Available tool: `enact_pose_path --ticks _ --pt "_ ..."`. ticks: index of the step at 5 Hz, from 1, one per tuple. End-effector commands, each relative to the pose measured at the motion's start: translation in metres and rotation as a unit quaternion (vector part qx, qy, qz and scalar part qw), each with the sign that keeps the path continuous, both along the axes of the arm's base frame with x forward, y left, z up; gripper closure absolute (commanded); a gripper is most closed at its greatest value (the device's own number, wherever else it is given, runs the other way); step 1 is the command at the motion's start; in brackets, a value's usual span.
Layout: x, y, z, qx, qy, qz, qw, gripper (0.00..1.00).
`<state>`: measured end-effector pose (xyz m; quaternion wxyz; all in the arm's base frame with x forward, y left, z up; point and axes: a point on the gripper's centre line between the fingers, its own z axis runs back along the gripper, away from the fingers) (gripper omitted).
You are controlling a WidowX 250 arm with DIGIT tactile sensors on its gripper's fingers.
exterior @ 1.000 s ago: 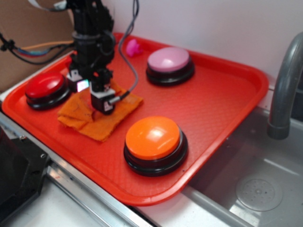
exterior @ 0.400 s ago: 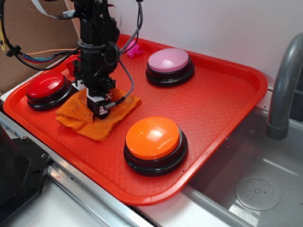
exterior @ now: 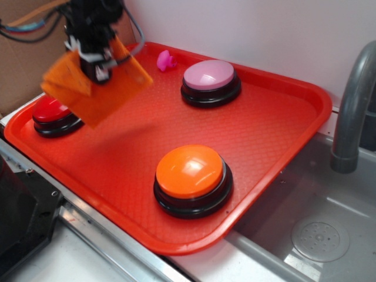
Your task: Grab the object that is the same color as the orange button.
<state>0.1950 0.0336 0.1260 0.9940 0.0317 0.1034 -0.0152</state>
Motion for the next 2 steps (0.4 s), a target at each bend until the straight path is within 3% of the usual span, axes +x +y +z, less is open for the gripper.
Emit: enact_pose_path --ticks 1,2 --pt "-0.026 0.009 0.11 0.003 -0.064 0.053 0.997 1.0" --pt "-0.044 0.009 0.142 -0.017 -0.079 0.068 0.994 1.0"
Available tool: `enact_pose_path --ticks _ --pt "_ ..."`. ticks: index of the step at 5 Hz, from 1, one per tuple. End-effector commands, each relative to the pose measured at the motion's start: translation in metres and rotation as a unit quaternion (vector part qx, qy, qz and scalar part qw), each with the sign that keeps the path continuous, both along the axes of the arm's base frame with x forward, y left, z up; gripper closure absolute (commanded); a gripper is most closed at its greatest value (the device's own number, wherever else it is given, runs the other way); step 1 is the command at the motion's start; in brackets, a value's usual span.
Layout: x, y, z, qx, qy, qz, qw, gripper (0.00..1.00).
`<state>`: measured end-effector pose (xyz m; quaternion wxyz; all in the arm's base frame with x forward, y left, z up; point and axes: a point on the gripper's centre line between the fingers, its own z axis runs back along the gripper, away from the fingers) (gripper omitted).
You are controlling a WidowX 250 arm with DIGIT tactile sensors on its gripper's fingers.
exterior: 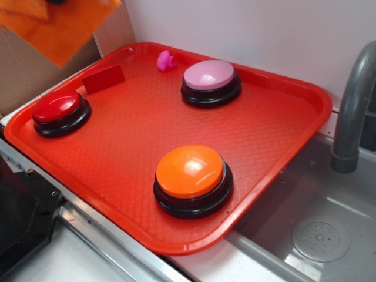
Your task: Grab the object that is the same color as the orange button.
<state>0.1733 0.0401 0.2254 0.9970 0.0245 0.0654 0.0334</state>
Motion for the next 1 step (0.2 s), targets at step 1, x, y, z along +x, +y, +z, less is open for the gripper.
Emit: enact_pose_path --ticks 1 --pt "-0.0203 -0.0031 0.0439 -0.012 -0.036 -0.009 0.999 1.0"
